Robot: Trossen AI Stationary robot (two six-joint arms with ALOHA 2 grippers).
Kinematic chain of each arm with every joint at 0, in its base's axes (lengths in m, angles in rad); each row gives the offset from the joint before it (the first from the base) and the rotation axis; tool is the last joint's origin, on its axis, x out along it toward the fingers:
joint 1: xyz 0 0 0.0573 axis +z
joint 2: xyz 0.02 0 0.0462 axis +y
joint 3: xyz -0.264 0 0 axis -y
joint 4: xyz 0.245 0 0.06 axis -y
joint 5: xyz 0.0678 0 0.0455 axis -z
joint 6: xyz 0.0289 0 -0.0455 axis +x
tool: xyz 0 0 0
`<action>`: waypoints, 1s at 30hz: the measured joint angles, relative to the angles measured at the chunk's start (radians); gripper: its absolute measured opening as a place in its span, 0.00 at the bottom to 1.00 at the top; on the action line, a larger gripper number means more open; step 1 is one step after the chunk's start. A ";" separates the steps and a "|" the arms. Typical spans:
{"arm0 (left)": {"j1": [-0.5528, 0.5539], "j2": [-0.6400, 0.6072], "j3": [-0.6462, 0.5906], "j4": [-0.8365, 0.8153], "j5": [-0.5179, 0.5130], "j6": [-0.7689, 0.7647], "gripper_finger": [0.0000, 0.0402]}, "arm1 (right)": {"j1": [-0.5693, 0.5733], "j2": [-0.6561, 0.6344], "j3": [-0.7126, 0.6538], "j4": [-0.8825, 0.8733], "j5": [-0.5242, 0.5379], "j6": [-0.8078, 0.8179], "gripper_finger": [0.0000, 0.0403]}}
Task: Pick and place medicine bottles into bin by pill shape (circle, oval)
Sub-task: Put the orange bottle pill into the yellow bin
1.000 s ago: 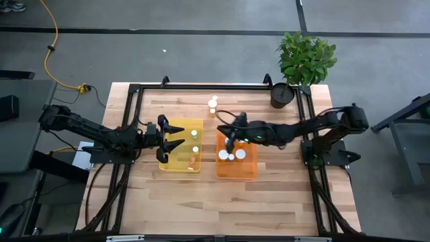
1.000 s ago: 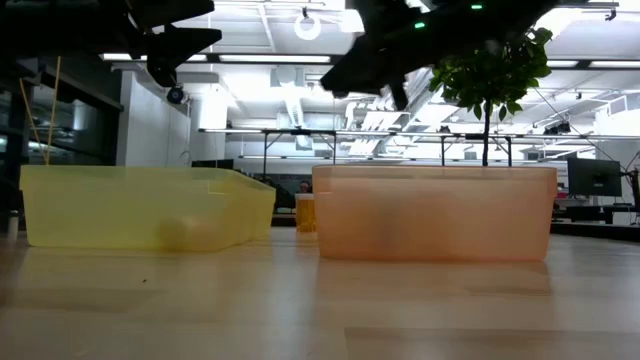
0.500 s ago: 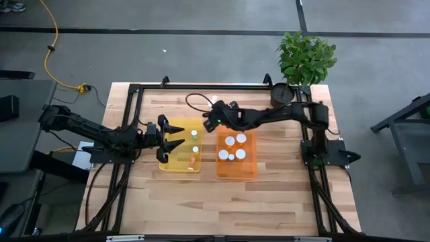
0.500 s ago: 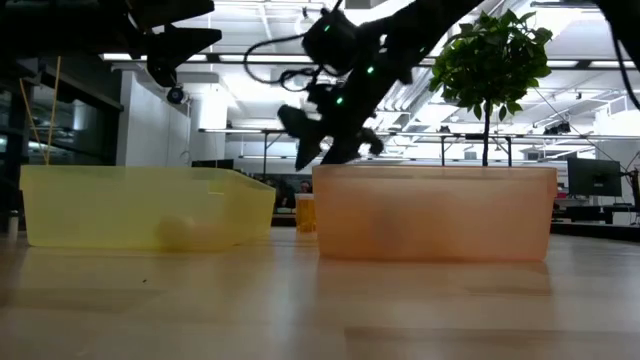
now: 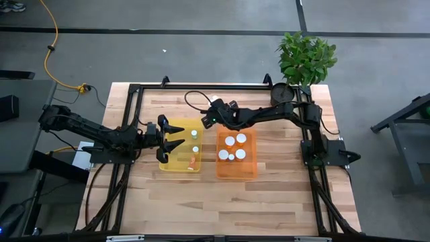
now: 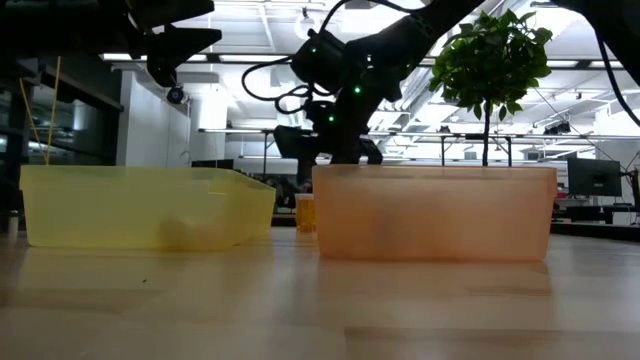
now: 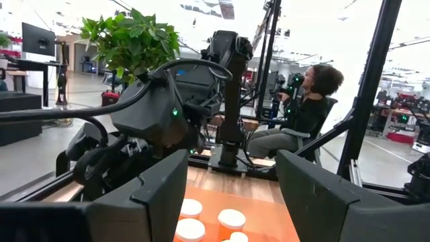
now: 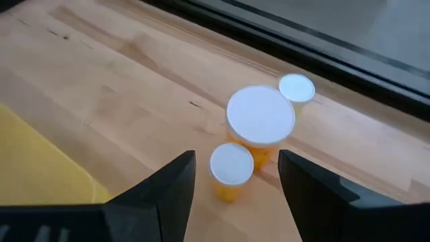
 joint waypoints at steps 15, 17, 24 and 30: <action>0.000 0.000 0.000 0.000 -0.004 -0.003 0.54 | -0.043 0.041 0.000 0.037 -0.087 0.024 0.51; 0.000 0.000 0.000 0.000 -0.004 -0.001 0.54 | -0.044 0.042 0.000 0.044 -0.086 0.023 0.51; 0.000 0.000 0.000 0.000 -0.004 -0.003 0.54 | -0.055 0.042 0.000 0.034 -0.111 0.024 0.51; 0.000 0.000 0.000 0.000 -0.007 -0.008 0.54 | -0.059 0.042 0.000 0.034 -0.125 0.024 0.43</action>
